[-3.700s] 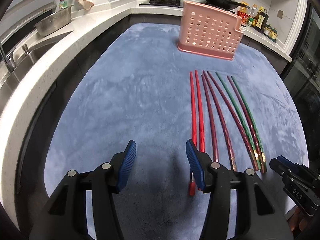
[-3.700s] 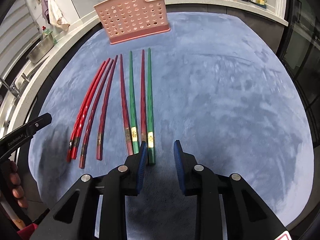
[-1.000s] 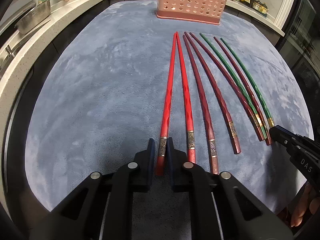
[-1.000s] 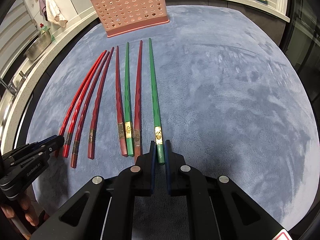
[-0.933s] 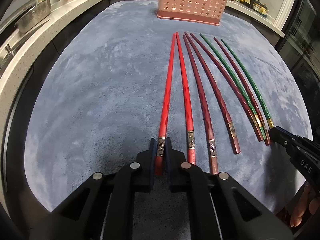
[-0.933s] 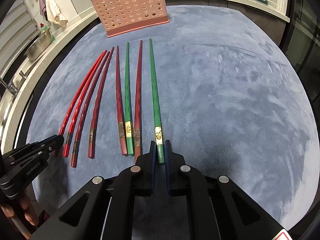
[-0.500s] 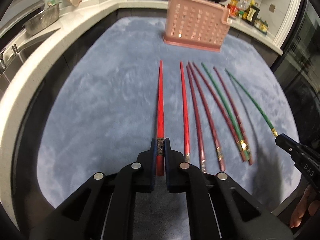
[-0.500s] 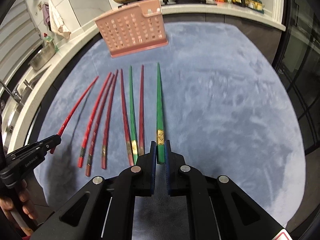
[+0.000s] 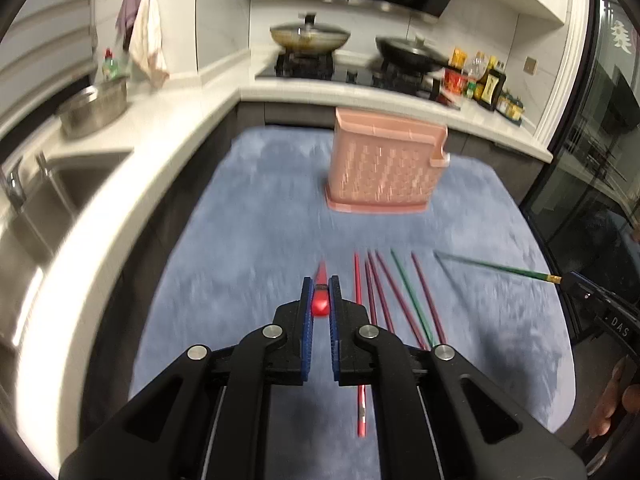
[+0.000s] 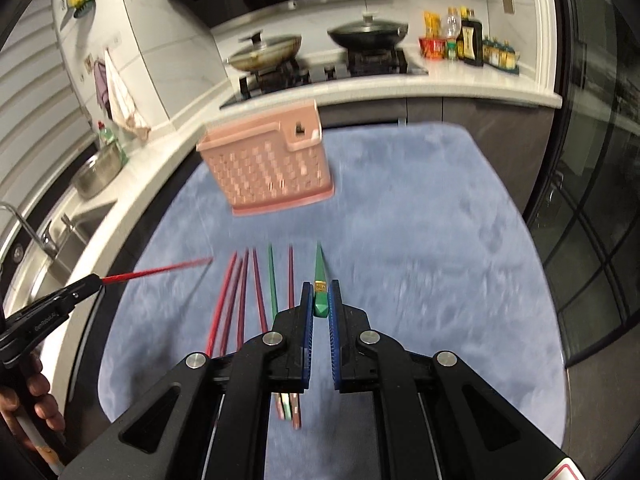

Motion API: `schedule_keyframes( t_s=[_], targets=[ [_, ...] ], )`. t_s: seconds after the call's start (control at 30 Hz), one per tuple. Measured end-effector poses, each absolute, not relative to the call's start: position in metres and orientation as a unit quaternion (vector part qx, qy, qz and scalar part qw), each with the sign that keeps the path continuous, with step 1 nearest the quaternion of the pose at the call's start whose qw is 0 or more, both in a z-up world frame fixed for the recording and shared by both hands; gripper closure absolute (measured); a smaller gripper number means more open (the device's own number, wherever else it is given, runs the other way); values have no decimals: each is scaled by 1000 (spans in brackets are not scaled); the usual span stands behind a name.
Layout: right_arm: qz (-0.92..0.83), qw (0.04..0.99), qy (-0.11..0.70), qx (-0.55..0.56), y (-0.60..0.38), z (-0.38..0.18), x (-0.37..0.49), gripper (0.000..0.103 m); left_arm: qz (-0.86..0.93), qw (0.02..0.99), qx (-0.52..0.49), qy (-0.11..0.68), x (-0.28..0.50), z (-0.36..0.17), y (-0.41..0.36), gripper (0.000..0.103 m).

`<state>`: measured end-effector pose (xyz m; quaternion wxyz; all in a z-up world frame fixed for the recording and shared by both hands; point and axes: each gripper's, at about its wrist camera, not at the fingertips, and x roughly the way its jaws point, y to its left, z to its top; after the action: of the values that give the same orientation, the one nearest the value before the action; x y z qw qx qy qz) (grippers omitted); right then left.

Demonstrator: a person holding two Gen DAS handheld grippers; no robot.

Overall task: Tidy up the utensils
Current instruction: 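Lift both chopsticks and carry them over the pink holder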

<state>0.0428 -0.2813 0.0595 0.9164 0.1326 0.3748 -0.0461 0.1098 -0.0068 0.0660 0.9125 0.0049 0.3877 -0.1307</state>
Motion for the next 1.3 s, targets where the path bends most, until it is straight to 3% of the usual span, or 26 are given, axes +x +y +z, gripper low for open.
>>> schedule_keyframes(
  t_s=[0.9,1.07,1.3],
  targets=[
    [-3,967,190,167,-313,234,181,96,-177,955,-2,236,240,241,-53,96],
    [6,967,180,180,-312,238,219,96,-176,956,-2,236,271,237,-66,96],
    [6,958,229,171,-302,193,272,96,-170,945,4,278,306,193,-81,96]
  ],
)
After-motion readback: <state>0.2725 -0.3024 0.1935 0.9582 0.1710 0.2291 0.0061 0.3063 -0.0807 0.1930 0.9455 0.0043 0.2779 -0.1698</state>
